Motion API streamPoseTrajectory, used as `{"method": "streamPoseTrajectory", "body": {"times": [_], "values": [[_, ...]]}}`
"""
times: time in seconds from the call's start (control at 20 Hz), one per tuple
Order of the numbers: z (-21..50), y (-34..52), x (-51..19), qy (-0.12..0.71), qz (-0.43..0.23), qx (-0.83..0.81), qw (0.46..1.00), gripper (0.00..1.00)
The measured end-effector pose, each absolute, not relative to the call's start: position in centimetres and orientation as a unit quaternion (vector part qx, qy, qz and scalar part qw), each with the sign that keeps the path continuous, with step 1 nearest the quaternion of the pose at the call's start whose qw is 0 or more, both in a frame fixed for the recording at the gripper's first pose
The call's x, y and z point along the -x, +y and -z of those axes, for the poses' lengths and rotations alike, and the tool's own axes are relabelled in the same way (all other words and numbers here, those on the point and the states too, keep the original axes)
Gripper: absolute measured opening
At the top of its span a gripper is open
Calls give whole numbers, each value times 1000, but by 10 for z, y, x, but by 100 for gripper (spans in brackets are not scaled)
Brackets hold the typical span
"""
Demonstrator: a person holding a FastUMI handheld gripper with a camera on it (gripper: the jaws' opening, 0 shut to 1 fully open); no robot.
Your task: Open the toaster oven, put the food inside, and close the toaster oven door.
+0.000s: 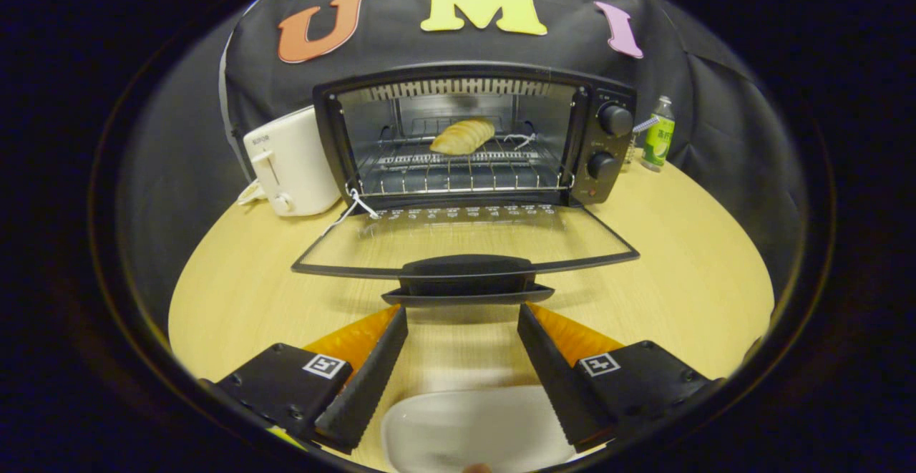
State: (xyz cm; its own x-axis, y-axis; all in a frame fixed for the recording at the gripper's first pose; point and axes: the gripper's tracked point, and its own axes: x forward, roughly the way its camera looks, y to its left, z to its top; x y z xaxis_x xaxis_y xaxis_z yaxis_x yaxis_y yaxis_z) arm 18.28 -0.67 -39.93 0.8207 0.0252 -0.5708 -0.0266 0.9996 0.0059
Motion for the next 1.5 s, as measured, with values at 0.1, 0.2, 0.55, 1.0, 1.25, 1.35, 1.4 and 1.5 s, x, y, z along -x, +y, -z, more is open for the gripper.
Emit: {"method": "streamPoseTrajectory", "body": {"times": [0.1, 0.2, 0.55, 1.0, 1.25, 1.35, 1.4, 1.5], "values": [[379, -8, -186, 271, -8, 13, 962, 100], [358, -12, -192, 234, -1, 31, 972, 100], [378, -13, -211, 271, -2, -15, 963, 100], [375, -14, -193, 255, -11, 18, 967, 100], [396, -11, -175, 270, -12, 37, 962, 100], [407, -13, -175, 283, -4, 29, 959, 100], [410, -14, -175, 289, -1, 24, 957, 100], [417, -13, -182, 291, -2, 28, 956, 100]]}}
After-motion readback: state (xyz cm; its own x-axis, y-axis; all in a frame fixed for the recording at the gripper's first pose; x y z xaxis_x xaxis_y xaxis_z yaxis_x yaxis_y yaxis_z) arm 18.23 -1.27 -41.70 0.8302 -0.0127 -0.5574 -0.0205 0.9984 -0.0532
